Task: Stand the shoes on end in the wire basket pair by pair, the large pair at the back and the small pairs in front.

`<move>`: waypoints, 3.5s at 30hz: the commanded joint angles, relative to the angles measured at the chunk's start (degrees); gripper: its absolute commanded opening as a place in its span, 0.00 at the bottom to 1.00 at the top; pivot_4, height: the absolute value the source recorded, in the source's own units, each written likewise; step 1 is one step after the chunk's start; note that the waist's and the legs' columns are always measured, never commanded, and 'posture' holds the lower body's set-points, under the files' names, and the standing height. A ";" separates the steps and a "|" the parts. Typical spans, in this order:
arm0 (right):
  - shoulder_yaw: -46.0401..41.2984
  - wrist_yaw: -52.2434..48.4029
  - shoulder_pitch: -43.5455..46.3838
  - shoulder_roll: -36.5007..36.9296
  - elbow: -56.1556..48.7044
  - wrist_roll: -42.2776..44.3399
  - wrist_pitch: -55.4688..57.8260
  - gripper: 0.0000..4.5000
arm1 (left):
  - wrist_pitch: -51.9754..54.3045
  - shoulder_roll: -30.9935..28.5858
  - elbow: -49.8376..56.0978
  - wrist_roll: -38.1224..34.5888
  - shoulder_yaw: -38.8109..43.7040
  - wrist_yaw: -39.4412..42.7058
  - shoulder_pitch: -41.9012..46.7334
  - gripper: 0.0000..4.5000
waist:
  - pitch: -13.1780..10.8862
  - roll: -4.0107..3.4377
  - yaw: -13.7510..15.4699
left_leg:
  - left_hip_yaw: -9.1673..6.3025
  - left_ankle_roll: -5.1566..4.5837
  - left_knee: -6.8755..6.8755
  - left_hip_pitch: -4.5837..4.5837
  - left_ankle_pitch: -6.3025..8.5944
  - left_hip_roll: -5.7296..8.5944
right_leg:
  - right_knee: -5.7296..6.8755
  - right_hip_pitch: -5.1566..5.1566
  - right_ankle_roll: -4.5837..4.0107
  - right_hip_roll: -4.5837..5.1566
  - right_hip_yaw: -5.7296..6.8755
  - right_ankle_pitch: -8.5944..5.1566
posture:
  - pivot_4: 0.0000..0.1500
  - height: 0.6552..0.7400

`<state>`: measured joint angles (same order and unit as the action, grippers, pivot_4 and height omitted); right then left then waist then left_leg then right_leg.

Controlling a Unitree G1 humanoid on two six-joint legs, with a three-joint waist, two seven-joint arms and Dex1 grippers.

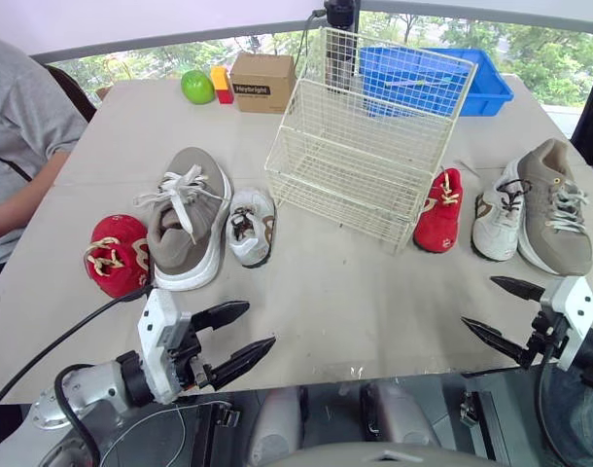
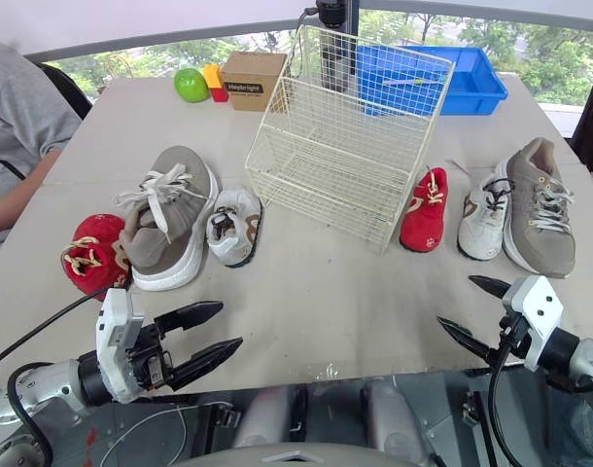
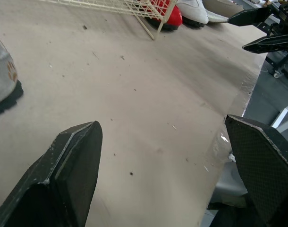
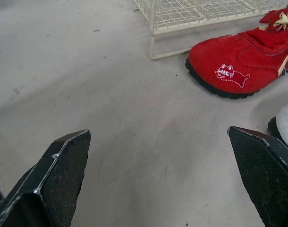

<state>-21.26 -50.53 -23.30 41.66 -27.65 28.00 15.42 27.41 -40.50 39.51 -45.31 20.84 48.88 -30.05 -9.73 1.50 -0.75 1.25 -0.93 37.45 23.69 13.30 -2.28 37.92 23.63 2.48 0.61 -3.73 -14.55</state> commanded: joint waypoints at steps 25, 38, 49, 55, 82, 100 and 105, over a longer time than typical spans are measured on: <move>48.77 14.21 81.80 -5.56 23.58 -1.45 48.44 0.54 | -4.12 9.61 13.29 -2.20 -4.12 -12.01 1.36 1.00 | 0.05 0.15 -0.50 | 0.01 -0.10 -0.05 0.15 0.05 0.05 | 0.01 0.19 -0.14 0.12 0.09 0.33 | 1.00 1.00; 50.85 0.02 79.45 -3.16 27.65 -13.55 25.27 0.01 | -9.17 11.71 13.32 1.03 -4.90 -11.15 -4.17 1.00 | 0.12 0.20 -0.81 | 0.06 -0.11 0.08 0.00 0.04 0.03 | 0.04 0.05 -0.33 0.10 0.07 0.23 | 1.00 1.00; 49.41 -21.68 76.11 2.45 38.20 -21.69 -8.34 0.01 | -14.51 12.12 10.37 2.47 -1.45 -6.85 -9.10 1.00 | 0.09 0.16 -1.52 | 0.07 -0.11 0.05 0.00 0.05 0.02 | 0.02 0.05 -0.33 0.08 0.08 0.21 | 1.00 1.00; 46.80 -23.77 74.08 1.47 36.25 -21.98 -6.48 0.01 | -16.54 12.63 9.22 3.24 -0.95 -5.17 -11.50 1.00 | 0.09 0.16 -1.21 | 0.06 -0.11 0.05 0.02 0.05 0.04 | -0.01 0.04 -0.33 0.15 0.10 0.21 | 1.00 1.00; 44.19 -20.65 71.27 -2.26 17.89 -21.26 21.53 0.01 | -15.11 11.78 9.68 2.99 0.12 -7.99 -8.90 1.00 | 0.08 0.15 -1.58 | 0.01 -0.10 0.00 0.03 0.05 -0.01 | 0.00 0.07 -0.33 0.08 0.16 0.20 | 1.00 1.00; 23.32 -12.10 50.12 -13.10 2.61 0.90 9.37 0.99 | -12.94 22.45 11.19 1.45 16.83 -36.03 -10.46 1.00 | 0.06 0.21 -1.53 | -0.06 -0.10 0.00 0.04 0.05 0.01 | 0.05 0.03 -0.28 0.05 0.18 0.22 | 1.00 1.00; 25.42 -9.23 48.64 -14.42 1.10 1.33 10.06 0.99 | -4.68 15.19 11.32 4.93 15.76 -40.72 -7.43 1.00 | 0.06 0.21 -1.20 | -0.07 -0.10 0.03 0.01 0.04 0.02 | 0.09 0.03 -0.30 0.02 0.18 0.20 | 1.00 1.00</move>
<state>4.47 -60.33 25.55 26.98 -24.35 28.41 26.15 21.50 -24.40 48.76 -41.74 36.80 9.22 -38.36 -9.66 1.72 -1.95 1.20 -1.03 37.50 23.71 13.34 -2.23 38.00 23.64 2.17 0.64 -3.48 -14.35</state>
